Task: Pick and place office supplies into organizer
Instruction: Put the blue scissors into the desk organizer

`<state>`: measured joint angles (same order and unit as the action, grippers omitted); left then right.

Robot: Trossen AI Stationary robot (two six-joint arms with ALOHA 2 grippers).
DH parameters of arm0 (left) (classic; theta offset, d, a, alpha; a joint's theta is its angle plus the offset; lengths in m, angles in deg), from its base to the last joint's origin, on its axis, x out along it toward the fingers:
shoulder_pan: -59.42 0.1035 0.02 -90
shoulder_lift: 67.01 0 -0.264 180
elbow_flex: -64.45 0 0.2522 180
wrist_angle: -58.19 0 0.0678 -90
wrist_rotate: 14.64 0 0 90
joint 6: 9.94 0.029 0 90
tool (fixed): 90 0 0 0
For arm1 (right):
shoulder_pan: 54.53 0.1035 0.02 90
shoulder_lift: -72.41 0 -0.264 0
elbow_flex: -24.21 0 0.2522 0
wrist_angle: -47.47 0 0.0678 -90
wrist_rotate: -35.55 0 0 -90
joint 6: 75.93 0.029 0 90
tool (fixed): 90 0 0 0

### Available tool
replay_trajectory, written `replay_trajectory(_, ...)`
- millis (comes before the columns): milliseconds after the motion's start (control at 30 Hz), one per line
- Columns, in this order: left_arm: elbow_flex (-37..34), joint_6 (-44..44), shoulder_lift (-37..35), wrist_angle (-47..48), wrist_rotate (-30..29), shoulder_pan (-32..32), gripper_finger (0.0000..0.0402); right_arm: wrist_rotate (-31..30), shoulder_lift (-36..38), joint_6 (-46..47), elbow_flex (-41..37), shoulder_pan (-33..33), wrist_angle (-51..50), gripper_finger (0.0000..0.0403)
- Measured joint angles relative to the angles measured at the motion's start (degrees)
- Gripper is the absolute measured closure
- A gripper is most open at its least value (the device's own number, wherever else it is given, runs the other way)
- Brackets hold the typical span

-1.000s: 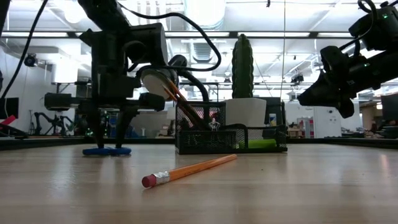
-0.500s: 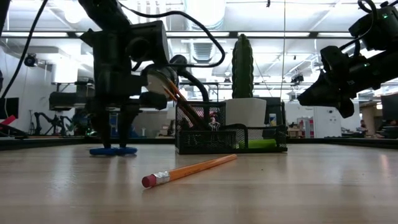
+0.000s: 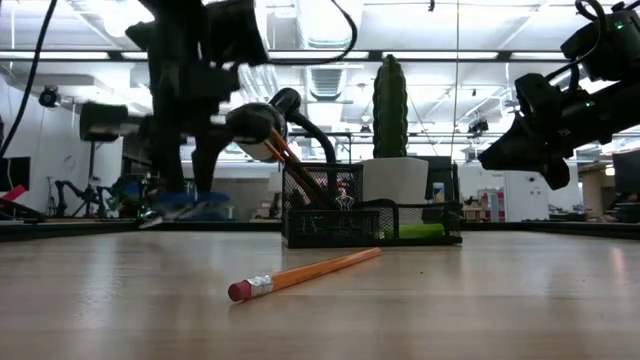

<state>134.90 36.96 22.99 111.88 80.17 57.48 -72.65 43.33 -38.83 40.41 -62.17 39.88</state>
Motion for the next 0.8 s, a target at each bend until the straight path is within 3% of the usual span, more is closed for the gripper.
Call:
replay_trajectory(433, 4.75, -19.24, -5.46, -1.35, 6.77, 0.00, 0.0343, 0.02, 0.00, 0.13, 0.00, 0.02, 0.00, 0.0344)
replay_trajectory(800, 5.68, -29.75, -7.12, -15.46, 10.26, -0.03, 0.0343, 0.04, -0.04, 0.42, 0.00, 0.00, 0.00, 0.0344)
